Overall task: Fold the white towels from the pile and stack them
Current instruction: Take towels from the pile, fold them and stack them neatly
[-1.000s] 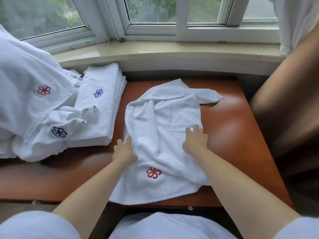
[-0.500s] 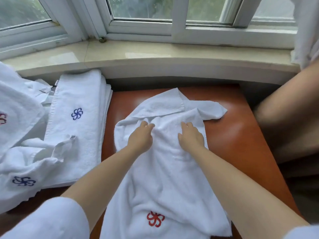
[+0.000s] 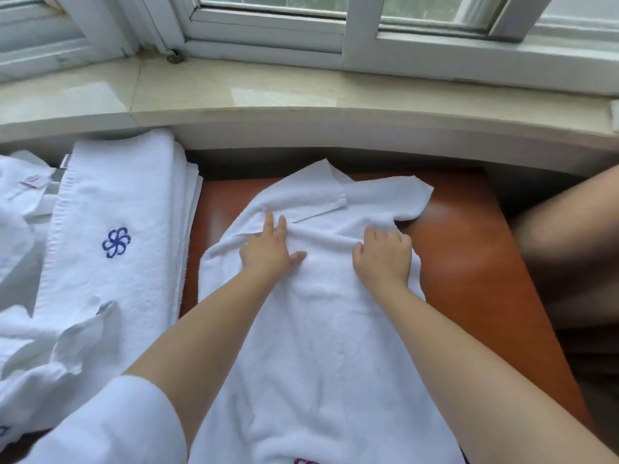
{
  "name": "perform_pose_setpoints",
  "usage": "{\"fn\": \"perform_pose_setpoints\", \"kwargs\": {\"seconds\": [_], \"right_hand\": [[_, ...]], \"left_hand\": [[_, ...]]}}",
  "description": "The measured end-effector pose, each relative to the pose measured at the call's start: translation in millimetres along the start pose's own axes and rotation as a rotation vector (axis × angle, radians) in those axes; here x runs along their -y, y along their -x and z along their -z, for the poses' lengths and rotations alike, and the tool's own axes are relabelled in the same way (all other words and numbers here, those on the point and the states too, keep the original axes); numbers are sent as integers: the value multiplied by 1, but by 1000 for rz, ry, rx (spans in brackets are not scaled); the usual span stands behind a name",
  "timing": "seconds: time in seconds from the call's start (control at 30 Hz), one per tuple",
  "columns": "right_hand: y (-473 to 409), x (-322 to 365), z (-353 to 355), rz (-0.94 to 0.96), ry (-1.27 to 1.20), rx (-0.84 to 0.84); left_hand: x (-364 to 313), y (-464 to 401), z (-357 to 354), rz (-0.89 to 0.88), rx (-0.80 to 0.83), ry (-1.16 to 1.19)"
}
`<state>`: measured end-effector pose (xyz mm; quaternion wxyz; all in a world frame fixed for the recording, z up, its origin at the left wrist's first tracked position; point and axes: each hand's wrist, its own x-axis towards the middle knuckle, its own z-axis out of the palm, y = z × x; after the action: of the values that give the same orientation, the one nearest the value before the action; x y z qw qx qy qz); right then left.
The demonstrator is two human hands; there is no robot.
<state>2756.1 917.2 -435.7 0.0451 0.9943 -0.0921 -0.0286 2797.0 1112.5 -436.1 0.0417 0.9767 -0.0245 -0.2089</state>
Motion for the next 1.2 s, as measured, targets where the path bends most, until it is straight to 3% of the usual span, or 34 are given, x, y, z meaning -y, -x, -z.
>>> {"fn": "perform_pose_setpoints", "kwargs": {"seconds": [0.17,0.3,0.43,0.57,0.7,0.9,1.03,1.13,1.2], "right_hand": [[-5,0,8,-87,70,45],[-16,-2,11,-222,-192,51],[-22,3,16,-585,-480,101],[-11,9,11,-753,-525,166],[-5,7,6,-619,-505,175],[-2,-12,11,-799,-399,7],[-10,-5,8,-565,-390,9],[-13,6,6,-518,-455,118],[-9,9,2,-441,-442,104]], "left_hand": [[13,-2,14,191,-115,178],[37,-11,27,311,-240,377],[38,-11,36,492,-433,658],[41,-1,29,474,-332,693],[47,2,19,382,-252,462],[60,0,38,842,-472,791],[50,4,35,642,-505,592],[39,1,27,414,-582,528],[33,0,21,185,-514,513]]}}
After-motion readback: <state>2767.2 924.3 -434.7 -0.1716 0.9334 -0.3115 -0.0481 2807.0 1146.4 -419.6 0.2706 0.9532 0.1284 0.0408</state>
